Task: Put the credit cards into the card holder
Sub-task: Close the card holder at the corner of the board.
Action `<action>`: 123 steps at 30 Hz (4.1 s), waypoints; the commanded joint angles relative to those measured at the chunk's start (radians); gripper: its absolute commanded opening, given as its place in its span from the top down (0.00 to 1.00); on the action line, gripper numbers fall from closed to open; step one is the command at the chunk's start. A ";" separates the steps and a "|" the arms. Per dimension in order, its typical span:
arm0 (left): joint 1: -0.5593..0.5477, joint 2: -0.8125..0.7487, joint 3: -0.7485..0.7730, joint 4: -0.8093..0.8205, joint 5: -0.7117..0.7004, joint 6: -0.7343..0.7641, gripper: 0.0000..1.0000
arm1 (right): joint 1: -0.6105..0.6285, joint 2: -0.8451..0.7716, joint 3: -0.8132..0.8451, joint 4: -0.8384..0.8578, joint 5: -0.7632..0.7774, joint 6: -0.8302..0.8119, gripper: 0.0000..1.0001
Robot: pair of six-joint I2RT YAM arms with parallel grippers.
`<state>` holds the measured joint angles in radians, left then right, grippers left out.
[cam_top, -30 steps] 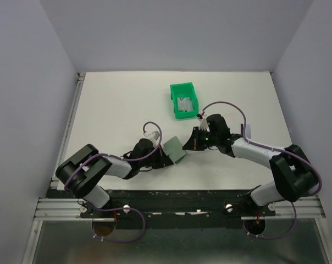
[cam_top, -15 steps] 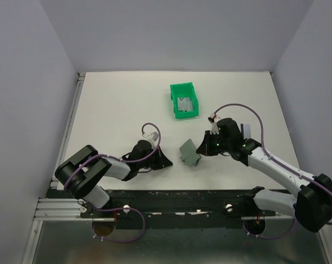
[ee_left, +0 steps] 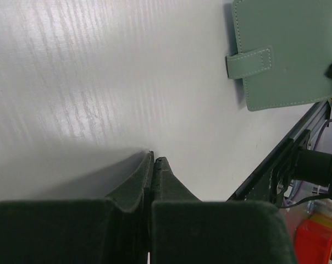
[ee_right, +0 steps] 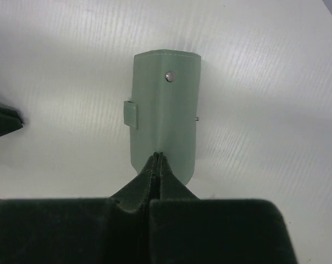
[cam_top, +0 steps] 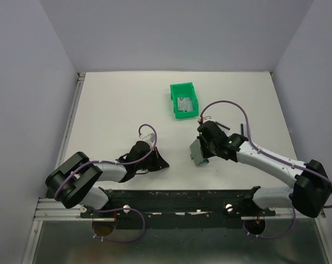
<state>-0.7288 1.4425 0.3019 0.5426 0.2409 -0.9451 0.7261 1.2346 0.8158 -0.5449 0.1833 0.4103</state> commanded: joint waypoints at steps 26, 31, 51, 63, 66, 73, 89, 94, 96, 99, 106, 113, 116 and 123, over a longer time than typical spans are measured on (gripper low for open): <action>-0.008 -0.004 -0.075 -0.020 -0.060 -0.031 1.00 | 0.429 0.191 0.175 0.256 -0.048 0.123 1.00; -0.011 0.065 -0.040 0.082 -0.011 -0.037 1.00 | 0.427 0.206 0.172 0.278 -0.090 0.150 1.00; -0.018 0.094 -0.037 0.091 -0.005 -0.040 1.00 | 0.162 0.353 0.134 -0.127 0.159 0.234 0.99; -0.056 0.170 0.012 0.102 0.012 -0.040 1.00 | 0.165 0.254 -0.015 0.229 -0.177 0.226 0.99; -0.081 0.182 0.045 0.092 0.011 -0.041 1.00 | 0.162 0.207 -0.047 0.318 -0.281 0.229 1.00; -0.116 0.197 0.146 0.077 0.018 -0.043 1.00 | 0.161 0.117 -0.046 0.335 -0.326 0.231 0.99; -0.149 0.245 0.364 0.074 0.109 -0.040 1.00 | 0.162 -0.018 -0.013 0.171 -0.246 0.193 0.99; -0.143 0.251 0.252 0.085 0.046 -0.035 1.00 | 0.162 0.051 -0.032 0.235 -0.295 0.188 0.99; -0.138 0.249 0.201 0.047 -0.014 -0.038 1.00 | 0.164 0.072 -0.040 0.259 -0.304 0.182 0.98; -0.126 0.249 0.131 0.031 -0.083 -0.052 0.93 | 0.162 0.100 -0.052 0.307 -0.341 0.167 0.93; -0.121 0.142 0.105 -0.215 -0.276 -0.072 0.78 | 0.162 0.068 -0.061 0.338 -0.352 0.159 0.81; -0.123 -0.132 0.177 -0.697 -0.557 -0.112 0.76 | 0.157 -0.023 -0.011 0.096 -0.027 0.169 0.73; -0.127 -0.232 0.183 -0.760 -0.607 -0.097 0.74 | 0.151 0.005 -0.003 0.011 0.057 0.194 0.73; -0.165 -0.242 0.151 -0.471 -0.431 0.092 0.78 | 0.144 0.040 -0.084 0.014 0.029 0.269 0.81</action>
<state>-0.8635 1.1797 0.4633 -0.0647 -0.2707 -0.9768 0.8730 1.2644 0.7837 -0.4812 0.1837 0.6285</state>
